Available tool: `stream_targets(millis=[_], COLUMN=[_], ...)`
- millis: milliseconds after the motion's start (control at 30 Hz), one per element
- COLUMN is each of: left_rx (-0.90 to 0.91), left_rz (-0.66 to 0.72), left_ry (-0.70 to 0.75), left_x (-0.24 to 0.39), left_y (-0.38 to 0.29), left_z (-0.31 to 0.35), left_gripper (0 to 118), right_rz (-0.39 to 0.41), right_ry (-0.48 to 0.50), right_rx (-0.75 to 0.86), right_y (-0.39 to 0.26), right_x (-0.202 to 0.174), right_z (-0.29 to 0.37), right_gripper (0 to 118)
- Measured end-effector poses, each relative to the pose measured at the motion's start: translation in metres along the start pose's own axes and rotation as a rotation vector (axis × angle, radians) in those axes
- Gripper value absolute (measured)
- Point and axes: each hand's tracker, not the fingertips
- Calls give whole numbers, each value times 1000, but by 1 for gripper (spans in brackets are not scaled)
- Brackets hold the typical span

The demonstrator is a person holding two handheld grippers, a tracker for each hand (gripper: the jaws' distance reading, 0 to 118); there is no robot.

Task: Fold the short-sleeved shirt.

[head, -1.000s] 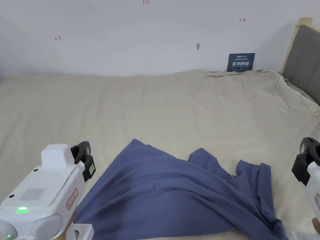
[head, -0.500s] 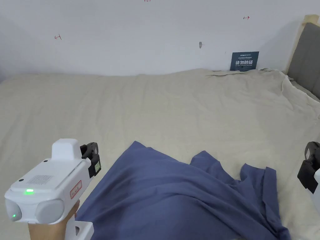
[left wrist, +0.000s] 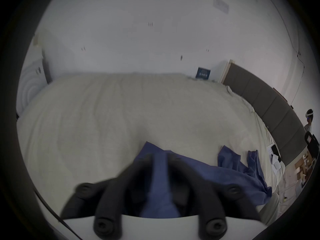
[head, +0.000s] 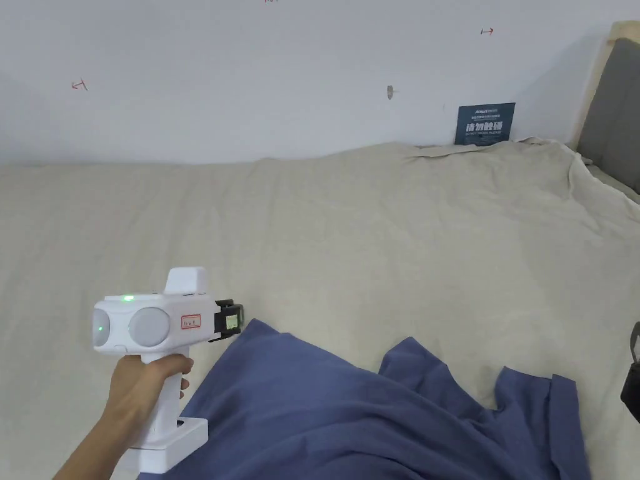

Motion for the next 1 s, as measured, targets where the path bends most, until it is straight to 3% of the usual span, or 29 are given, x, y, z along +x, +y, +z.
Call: stream_targets(millis=[33, 100, 133, 467, 500, 567, 600, 667, 700, 867, 1000], left_rx=[-40, -87, -91, -242, -256, -286, -280, -262, -274, -183, -45], left_rz=[-10, -19, -30, -91, -86, -43, -47, -60, -55, -43, -40], left_ry=[9, 48, 60, 152, 163, 153, 145, 155, 137, 162, 82], left_x=[-1, -3, -5, -2, -2, -1, 0, 6, 6, 15, 18], left_y=[4, 7, 7, 3, 3, -3, -4, -6, -5, -11, -12], left_z=[-16, -47, -59, -146, -150, -154, -153, -146, -146, -123, -72], left_gripper=[43, 77, 80, 82, 77, 48, 45, 15, 6, 0, 0], right_rz=[0, -1, -1, 5, 5, 6, 6, 5, 4, -14, -63], right_ry=[-5, -8, -10, -38, -40, -46, -49, -50, -51, -45, -19], right_rx=[-8, -22, -29, -85, -89, -94, -100, -107, -108, -123, -165], right_y=[-2, -4, -6, -17, -18, -19, -20, -20, -20, -18, -16], right_x=[-1, -3, -4, 0, 1, 2, 3, 5, 5, 13, 24], right_z=[-6, -13, -18, -39, -39, -38, -36, -35, -34, -28, -35], right_gripper=[0, 0, 0, 0, 0, 0, 0, 0, 0, 0, 0])
